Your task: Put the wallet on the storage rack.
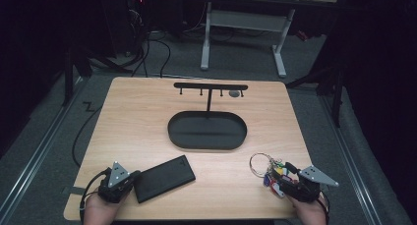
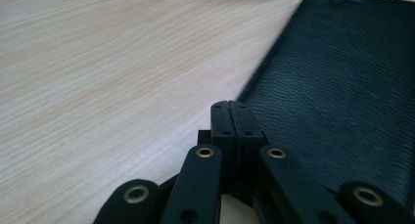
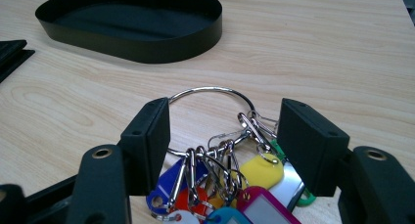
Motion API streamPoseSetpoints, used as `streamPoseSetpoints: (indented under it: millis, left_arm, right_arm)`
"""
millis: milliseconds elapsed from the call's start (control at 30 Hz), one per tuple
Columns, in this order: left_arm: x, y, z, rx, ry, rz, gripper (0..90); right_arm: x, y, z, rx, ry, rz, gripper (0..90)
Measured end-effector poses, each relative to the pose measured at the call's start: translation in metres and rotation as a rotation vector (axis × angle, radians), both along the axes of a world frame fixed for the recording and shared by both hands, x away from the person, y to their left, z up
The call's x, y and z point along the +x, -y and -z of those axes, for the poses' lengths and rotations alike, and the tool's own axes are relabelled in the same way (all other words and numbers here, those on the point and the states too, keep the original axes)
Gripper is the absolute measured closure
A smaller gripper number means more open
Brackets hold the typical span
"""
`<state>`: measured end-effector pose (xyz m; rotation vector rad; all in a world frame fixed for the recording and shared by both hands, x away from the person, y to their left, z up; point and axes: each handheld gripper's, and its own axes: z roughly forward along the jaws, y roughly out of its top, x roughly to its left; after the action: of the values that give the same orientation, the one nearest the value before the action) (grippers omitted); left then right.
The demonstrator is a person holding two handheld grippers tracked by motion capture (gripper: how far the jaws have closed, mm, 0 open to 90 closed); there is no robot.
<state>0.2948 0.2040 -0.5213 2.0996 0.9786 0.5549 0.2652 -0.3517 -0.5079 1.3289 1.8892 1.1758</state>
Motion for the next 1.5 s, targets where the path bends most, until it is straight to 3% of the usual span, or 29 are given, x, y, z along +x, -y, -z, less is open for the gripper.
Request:
streamPoseSetpoints:
  millis: [100,167,200,233,267,333,433,500,800,967,1100,1133,1233,1333,1367,1467,1500]
  left_arm:
    - [-0.005,0.000,-0.001,0.019,0.012,-0.006,87.8]
    - [-0.003,-0.008,0.002,0.021,0.045,-0.066,85.7]
    - [-0.003,-0.008,0.002,0.021,0.045,-0.066,85.7]
    - [0.001,-0.013,0.004,0.015,0.047,-0.100,85.7]
    - [0.009,-0.019,0.005,0.011,0.016,-0.122,86.7]
    - [0.012,-0.020,0.007,0.007,0.006,-0.123,88.0]
    - [0.016,-0.011,0.012,0.041,-0.020,-0.083,90.0]
    - [0.015,-0.009,0.013,0.039,-0.018,-0.071,90.0]
    - [-0.017,0.010,0.009,0.079,-0.018,0.028,89.0]
    - [-0.022,0.019,0.009,0.087,-0.013,0.056,83.3]
    - [-0.020,0.012,0.007,0.073,-0.015,0.021,77.2]
    - [-0.020,0.007,0.004,0.055,0.001,-0.005,73.7]
    - [-0.020,0.004,0.000,0.032,0.019,-0.010,68.1]
    - [-0.023,0.014,-0.009,-0.041,0.042,0.042,55.9]
    - [-0.023,0.014,-0.009,-0.041,0.042,0.042,53.2]
    - [-0.027,0.039,-0.013,-0.053,0.053,0.126,47.7]
    - [-0.027,0.039,-0.013,-0.053,0.053,0.126,46.1]
  right_arm:
    - [0.002,-0.001,-0.001,0.001,0.003,-0.005,37.3]
    - [0.005,-0.004,-0.001,0.000,0.007,-0.017,37.3]
    - [0.005,-0.004,-0.001,0.000,0.007,-0.017,37.3]
    - [0.006,-0.006,-0.001,0.000,0.005,-0.020,37.3]
    - [0.009,-0.009,-0.001,-0.004,-0.001,-0.031,37.4]
    - [0.010,-0.011,0.000,-0.006,-0.003,-0.035,37.5]
    - [0.011,-0.012,0.000,-0.012,-0.002,-0.040,37.5]
    - [0.011,-0.012,0.000,-0.009,-0.001,-0.038,37.6]
    - [0.016,-0.016,-0.003,-0.001,0.008,-0.054,37.7]
    - [0.022,-0.022,-0.001,-0.003,0.006,-0.072,36.8]
    - [0.024,-0.023,-0.002,-0.005,0.010,-0.078,36.5]
    - [0.023,-0.023,-0.002,-0.009,0.013,-0.075,36.5]
    - [0.021,-0.021,-0.002,-0.007,0.012,-0.069,36.5]
    - [0.016,-0.015,-0.001,-0.011,0.008,-0.055,36.4]
    - [0.016,-0.015,-0.001,-0.011,0.008,-0.055,36.4]
    - [0.007,-0.008,-0.001,-0.011,0.011,-0.033,36.4]
    - [0.007,-0.008,-0.001,-0.011,0.011,-0.033,36.4]
